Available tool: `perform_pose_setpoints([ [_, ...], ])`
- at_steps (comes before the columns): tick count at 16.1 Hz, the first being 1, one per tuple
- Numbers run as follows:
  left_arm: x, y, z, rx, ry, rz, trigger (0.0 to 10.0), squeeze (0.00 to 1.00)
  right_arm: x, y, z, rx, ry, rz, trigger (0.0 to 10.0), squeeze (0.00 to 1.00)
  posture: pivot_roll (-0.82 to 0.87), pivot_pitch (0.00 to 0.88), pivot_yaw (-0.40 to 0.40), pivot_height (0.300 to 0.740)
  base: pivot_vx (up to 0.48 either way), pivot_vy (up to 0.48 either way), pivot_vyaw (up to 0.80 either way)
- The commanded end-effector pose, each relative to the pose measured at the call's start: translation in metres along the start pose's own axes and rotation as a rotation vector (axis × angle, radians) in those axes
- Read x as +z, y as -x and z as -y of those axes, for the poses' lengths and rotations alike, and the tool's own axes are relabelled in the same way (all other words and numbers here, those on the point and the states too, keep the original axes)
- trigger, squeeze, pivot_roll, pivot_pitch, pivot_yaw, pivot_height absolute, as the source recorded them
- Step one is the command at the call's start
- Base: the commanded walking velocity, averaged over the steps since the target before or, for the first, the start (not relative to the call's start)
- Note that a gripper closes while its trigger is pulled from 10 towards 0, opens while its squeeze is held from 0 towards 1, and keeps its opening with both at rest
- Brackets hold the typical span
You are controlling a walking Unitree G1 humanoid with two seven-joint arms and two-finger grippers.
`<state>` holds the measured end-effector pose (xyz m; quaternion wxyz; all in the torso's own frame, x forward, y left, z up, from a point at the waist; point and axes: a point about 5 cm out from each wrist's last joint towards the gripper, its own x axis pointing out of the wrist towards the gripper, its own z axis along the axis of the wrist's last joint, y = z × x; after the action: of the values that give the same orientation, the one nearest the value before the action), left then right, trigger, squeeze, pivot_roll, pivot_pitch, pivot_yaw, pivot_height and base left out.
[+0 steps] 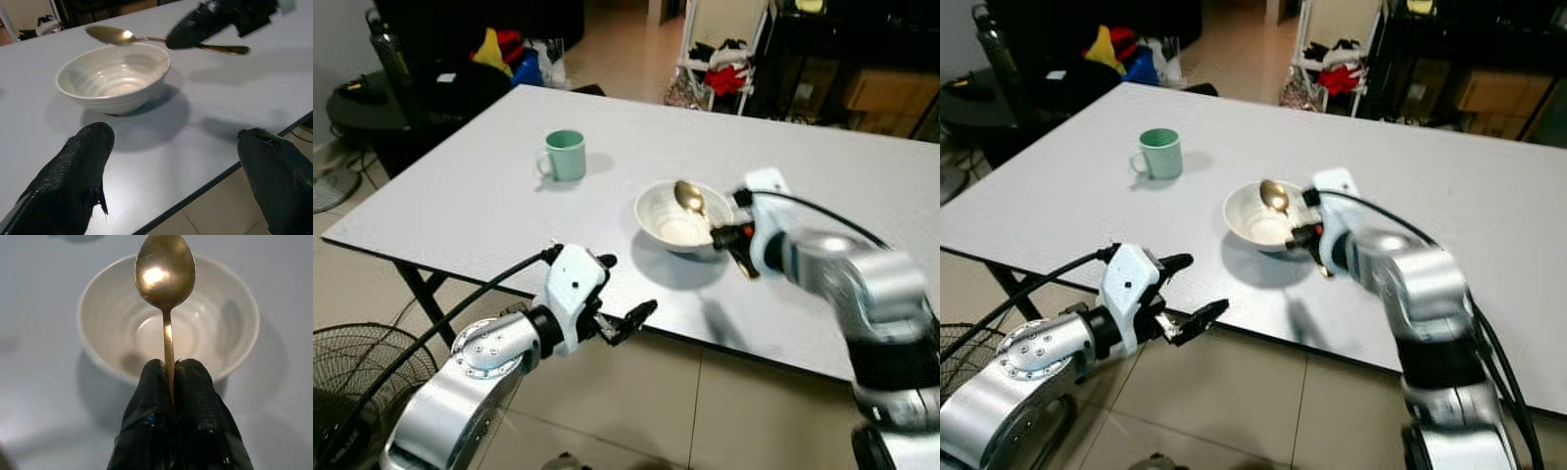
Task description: Setting the table
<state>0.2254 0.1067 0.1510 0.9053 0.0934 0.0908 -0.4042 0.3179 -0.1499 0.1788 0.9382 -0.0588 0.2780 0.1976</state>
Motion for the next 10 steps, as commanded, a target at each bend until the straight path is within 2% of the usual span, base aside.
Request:
perform_pose_setpoints([
  [1, 0.001, 0.000, 0.000, 0.002, -0.013, -0.012, 10.0, 0.00, 0.004, -0.003, 0.001, 0.002, 0.013, 0.004, 10.0, 0.00, 0.09, 0.000, 0.023, 0.740, 0.000, 0.000, 0.00],
  [10, -0.002, 0.000, 0.000, -0.005, -0.013, -0.023, 10.0, 0.00, 0.011, -0.028, -0.003, 0.037, -0.023, 0.005, 10.0, 0.00, 0.10, 0.000, 0.017, 0.740, 0.000, 0.000, 0.00],
])
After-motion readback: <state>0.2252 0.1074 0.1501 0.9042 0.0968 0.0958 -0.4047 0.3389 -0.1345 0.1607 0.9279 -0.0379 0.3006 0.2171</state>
